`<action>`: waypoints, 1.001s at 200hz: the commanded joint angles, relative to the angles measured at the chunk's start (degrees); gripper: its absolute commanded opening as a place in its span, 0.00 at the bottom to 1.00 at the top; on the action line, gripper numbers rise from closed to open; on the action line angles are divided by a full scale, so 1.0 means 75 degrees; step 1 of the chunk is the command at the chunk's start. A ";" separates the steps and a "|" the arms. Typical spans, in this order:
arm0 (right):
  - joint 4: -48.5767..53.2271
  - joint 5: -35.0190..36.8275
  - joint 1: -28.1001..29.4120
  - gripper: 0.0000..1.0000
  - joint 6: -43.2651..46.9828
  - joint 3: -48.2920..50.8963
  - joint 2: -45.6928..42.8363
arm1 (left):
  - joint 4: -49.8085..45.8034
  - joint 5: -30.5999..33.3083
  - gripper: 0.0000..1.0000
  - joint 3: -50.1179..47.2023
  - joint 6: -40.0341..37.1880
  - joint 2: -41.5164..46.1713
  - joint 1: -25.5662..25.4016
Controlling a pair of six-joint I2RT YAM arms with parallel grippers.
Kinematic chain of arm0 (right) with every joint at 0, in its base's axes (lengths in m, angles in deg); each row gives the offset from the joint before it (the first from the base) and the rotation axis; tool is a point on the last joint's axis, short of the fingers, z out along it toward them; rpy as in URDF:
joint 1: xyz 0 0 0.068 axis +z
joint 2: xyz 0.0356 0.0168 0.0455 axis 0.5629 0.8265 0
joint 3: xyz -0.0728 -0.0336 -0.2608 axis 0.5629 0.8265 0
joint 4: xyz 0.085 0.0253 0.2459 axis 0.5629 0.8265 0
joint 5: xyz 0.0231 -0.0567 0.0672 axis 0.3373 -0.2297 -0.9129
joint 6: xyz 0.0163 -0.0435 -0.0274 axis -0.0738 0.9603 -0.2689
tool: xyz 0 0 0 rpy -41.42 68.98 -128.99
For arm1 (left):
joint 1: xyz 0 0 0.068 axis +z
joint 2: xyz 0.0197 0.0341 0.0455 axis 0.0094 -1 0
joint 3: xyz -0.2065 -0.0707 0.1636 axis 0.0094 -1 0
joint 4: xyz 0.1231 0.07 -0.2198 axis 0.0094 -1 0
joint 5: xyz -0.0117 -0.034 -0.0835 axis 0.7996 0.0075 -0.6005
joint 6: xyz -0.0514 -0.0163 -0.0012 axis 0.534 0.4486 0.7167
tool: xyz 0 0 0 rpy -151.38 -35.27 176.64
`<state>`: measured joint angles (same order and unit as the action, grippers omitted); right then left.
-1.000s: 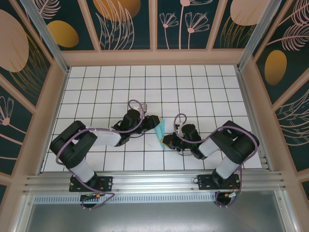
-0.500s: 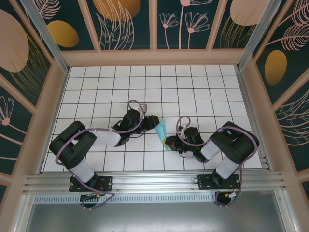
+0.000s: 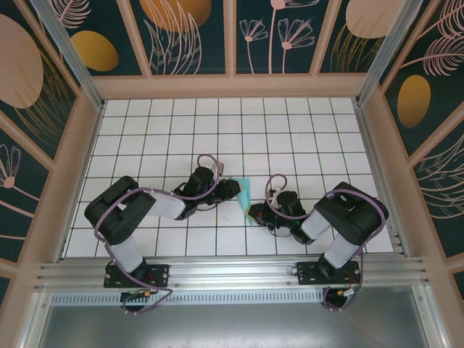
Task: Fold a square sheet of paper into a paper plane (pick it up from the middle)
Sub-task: Fold the wing for the fifth time at the center of the table.
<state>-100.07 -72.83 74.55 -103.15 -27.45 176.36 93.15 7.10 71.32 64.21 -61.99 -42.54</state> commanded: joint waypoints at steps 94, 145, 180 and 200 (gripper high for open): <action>-0.0196 0.0067 0.0053 0.00 -0.0165 -0.0039 0.0271 | 0.0876 -0.0449 0.30 0.0195 -0.0178 -0.0898 -0.0021; 0.0323 0.0101 0.0133 0.07 -0.0053 -0.0210 0.0172 | 0.0849 -0.0320 0.31 0.0213 -0.0235 -0.0999 -0.0025; 0.0890 0.0272 0.0245 0.12 0.0022 -0.0376 -0.0049 | 0.0721 -0.0289 0.30 0.0327 -0.0284 -0.1205 -0.0025; 0.1367 0.0424 0.0287 0.13 0.0111 -0.0462 -0.0267 | 0.0348 -0.0264 0.29 0.0439 -0.0416 -0.1314 -0.0019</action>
<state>-97.23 -71.92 75.47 -103.70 -29.00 175.55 97.70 4.26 72.74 63.54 -69.55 -42.54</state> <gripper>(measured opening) 0.131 0.295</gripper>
